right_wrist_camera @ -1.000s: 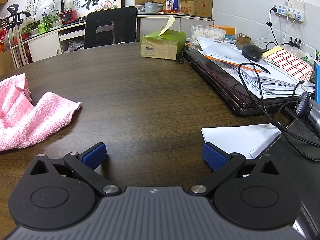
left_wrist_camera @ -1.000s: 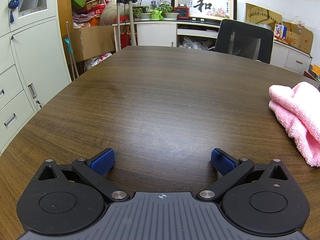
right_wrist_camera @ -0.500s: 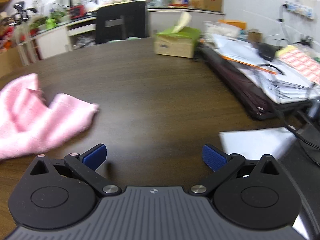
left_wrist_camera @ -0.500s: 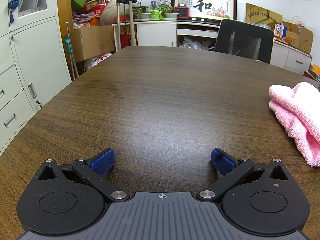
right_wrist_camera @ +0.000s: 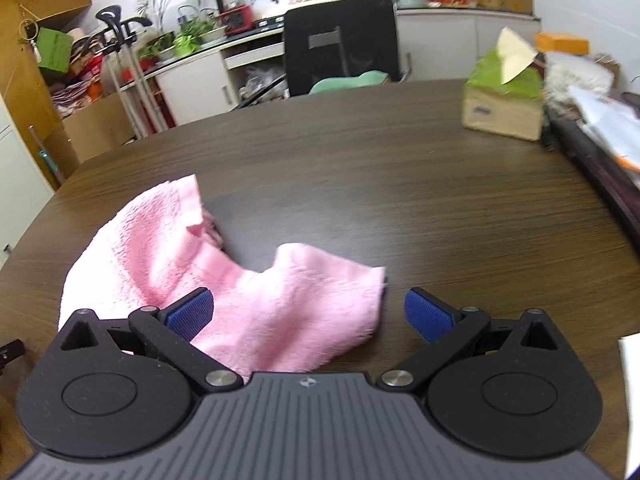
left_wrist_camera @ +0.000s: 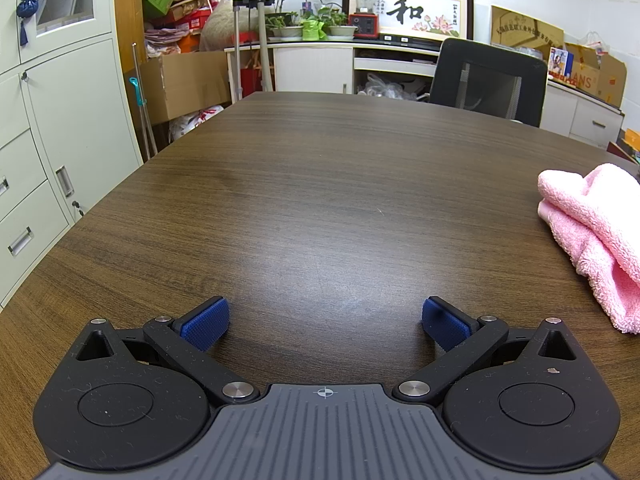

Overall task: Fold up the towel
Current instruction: 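Lower the right tool onto the towel edge and close it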

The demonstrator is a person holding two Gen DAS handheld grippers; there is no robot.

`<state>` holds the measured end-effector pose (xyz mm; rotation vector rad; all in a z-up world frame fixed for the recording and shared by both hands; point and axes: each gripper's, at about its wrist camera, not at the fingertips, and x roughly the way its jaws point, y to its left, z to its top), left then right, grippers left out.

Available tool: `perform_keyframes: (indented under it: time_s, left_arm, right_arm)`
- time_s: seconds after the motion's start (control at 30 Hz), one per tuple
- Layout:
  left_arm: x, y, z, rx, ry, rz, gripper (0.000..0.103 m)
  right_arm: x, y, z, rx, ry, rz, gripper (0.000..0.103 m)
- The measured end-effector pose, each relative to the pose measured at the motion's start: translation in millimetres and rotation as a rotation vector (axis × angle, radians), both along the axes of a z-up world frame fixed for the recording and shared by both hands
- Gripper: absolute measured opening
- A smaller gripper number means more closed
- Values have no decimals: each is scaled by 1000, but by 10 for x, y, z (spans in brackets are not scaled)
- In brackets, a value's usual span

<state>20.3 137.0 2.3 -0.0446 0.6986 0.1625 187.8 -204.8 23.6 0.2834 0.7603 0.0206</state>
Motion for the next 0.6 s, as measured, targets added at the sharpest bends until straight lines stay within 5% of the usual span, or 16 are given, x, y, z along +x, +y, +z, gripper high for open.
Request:
perform_keyframes:
  time_s: [0.2,0.33,0.43,0.6]
  left_arm:
    - [-1,0,0,0,0,0,103]
    - [1,-1,1,-1,-1,4,103]
    - [8,-9,3,-1,-2,13,103]
    - [43,-149,92,24,28,3,103]
  right_arm:
    - [35,24,-73,-51,10,28,92]
    - [2,64,-74,-64,-7,54,65]
    - [-35,115,-83,-97,-20,77,58]
    - [-86,156,-88,-112,-34,106,33]
